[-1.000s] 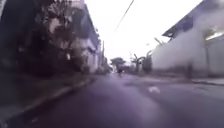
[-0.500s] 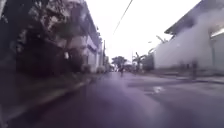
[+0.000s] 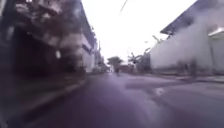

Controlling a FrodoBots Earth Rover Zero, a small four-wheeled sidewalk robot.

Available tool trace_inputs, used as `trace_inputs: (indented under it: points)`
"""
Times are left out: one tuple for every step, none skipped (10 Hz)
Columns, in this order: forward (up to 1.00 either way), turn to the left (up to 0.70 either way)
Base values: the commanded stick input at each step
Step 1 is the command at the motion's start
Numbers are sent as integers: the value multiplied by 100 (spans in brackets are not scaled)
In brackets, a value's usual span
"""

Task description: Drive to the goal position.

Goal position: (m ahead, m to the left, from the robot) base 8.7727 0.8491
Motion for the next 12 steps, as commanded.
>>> trace_inputs:
  points:
    - [70,0]
    - [70,0]
    - [70,0]
    - [70,0]
    - [70,0]
    - [70,0]
    - [70,-20]
    - [70,-30]
    - [70,-35]
    - [70,-27]
    - [70,0]
    - [70,0]
